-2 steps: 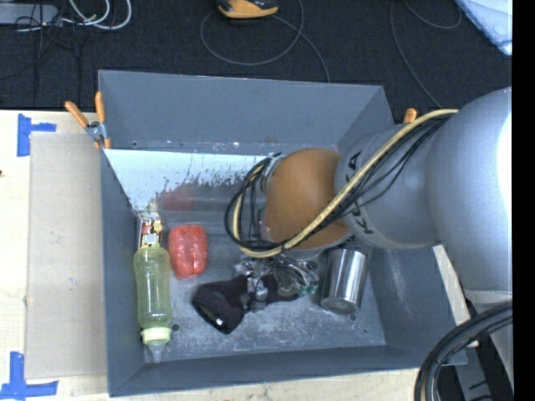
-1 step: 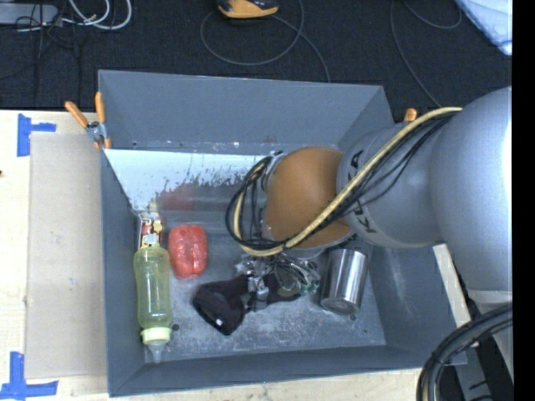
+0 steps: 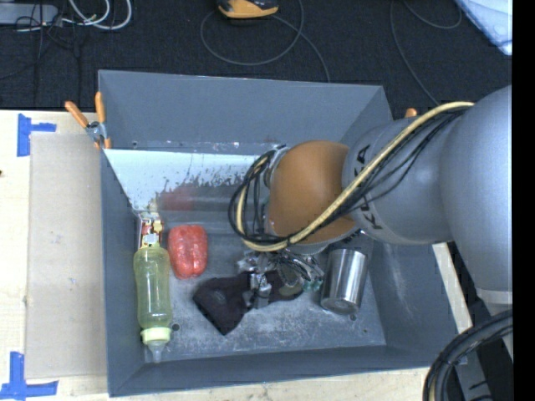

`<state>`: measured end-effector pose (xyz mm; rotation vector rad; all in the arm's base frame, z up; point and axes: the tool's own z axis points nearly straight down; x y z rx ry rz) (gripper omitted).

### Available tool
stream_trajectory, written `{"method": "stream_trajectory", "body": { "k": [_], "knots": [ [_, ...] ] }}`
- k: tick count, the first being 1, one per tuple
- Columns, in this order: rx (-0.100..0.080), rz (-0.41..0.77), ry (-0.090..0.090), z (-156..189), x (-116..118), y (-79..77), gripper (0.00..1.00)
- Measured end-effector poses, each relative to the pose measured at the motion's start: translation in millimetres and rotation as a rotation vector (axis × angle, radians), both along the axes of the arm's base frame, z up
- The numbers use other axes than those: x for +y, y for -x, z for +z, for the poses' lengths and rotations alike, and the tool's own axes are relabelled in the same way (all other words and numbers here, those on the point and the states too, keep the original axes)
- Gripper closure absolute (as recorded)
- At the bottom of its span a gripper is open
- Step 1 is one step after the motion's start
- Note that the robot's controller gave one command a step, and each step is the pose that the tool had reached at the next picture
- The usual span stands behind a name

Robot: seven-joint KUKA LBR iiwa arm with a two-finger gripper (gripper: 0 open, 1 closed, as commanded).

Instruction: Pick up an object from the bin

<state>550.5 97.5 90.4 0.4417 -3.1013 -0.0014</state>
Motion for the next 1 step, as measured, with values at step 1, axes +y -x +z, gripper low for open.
{"method": "stream_trajectory", "body": {
  "k": [1],
  "knots": [
    [-0.005,0.0,-0.001,12.3,0.6,-1.3,1.0]
  ]
}}
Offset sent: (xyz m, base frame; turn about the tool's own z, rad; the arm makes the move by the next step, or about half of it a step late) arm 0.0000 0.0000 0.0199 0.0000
